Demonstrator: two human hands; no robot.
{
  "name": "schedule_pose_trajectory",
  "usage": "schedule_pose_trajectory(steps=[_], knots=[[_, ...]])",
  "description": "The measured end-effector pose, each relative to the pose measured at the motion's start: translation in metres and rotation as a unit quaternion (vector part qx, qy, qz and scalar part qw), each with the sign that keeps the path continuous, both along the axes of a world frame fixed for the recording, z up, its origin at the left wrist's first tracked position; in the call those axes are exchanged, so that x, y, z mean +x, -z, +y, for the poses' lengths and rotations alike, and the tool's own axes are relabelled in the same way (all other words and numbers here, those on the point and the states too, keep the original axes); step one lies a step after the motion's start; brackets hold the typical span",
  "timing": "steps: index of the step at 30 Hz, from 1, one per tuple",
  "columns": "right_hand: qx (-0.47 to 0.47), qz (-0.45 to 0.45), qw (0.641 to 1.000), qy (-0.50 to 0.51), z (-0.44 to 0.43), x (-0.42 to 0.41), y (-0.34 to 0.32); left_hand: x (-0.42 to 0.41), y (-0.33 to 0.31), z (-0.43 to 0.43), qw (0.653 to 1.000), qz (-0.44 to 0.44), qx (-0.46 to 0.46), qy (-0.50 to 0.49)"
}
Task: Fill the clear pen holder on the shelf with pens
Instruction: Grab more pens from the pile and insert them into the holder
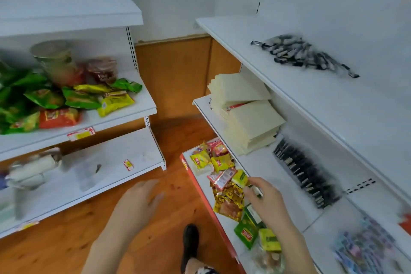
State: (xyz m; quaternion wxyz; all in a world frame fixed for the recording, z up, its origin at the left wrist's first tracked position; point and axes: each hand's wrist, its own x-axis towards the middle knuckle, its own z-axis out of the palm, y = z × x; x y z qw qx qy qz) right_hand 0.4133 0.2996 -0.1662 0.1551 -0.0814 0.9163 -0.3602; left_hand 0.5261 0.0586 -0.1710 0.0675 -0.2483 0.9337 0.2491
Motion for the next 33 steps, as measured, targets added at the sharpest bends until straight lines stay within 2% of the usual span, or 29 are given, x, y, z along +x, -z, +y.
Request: schedule_pose_trajectory(steps=[12, 20, 27, 33], knots=[[-0.031, 0.005, 0.999, 0.014, -0.097, -0.162, -0.004, -0.164, -0.011, -0.098, 0.999, 0.006, -0.005, 0.036], [-0.013, 0.032, 0.994, 0.104, -0.150, -0.214, 0.001, -0.276, -0.004, -0.165, 0.985, 0.028, -0.007, 0.170], [0.012, 0.045, 0.963, 0.266, -0.189, -0.204, -0.013, -0.358, -0.026, -0.197, 0.933, 0.045, -0.016, 0.356], [0.028, 0.072, 0.917, 0.390, -0.193, -0.156, -0.051, -0.385, -0.045, -0.170, 0.854, 0.105, 0.055, 0.507]])
